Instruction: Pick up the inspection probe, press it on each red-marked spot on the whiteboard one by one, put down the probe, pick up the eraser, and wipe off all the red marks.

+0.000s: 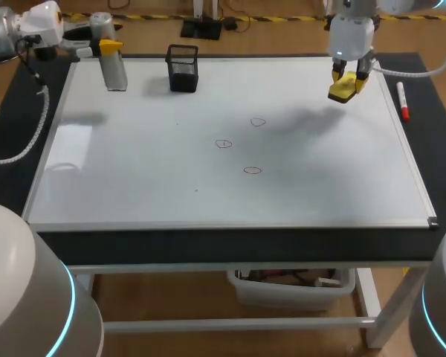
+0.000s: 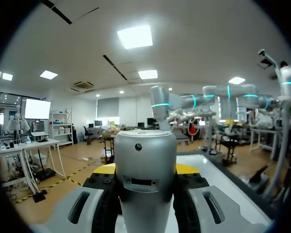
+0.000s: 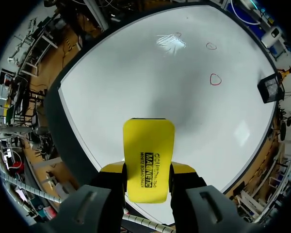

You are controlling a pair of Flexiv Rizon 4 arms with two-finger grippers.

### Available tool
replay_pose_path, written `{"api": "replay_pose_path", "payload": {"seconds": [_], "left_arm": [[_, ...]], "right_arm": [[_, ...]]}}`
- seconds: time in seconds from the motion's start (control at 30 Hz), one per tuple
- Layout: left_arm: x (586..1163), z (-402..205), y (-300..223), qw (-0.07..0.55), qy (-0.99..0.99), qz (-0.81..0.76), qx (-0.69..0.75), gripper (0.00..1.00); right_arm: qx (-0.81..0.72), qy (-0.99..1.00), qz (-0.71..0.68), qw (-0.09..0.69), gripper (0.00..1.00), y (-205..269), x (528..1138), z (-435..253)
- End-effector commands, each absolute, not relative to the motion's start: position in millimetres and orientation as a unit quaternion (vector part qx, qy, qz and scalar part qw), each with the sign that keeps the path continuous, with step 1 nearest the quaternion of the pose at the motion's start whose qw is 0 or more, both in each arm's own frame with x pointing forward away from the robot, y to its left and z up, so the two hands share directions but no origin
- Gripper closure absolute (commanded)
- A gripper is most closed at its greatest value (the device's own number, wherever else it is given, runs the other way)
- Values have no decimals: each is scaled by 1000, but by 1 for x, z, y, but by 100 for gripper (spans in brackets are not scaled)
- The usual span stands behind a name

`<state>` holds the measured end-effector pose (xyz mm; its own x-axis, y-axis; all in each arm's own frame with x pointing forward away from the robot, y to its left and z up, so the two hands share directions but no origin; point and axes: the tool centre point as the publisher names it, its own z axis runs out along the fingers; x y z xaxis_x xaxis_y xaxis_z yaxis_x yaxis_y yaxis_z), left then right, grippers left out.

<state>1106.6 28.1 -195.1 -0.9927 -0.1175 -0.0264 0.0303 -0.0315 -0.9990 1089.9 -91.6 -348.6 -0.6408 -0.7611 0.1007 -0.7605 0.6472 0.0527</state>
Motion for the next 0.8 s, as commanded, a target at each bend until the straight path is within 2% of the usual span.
{"api": "replay_pose_path", "payload": {"seconds": [0.03, 0.37, 0.8], "left_arm": [[1105, -195, 1, 38, 691, -722, -14, 100], [1090, -196, -71, -32, 693, -719, 47, 100], [1043, -205, -135, -116, 677, -718, 110, 100]], "right_arm": [[421, -905, -1, 57, 100, -92, 1089, -347], [421, -905, -1, 57, 100, -92, 1089, -347], [421, -905, -1, 57, 100, -92, 1089, -347]]}}
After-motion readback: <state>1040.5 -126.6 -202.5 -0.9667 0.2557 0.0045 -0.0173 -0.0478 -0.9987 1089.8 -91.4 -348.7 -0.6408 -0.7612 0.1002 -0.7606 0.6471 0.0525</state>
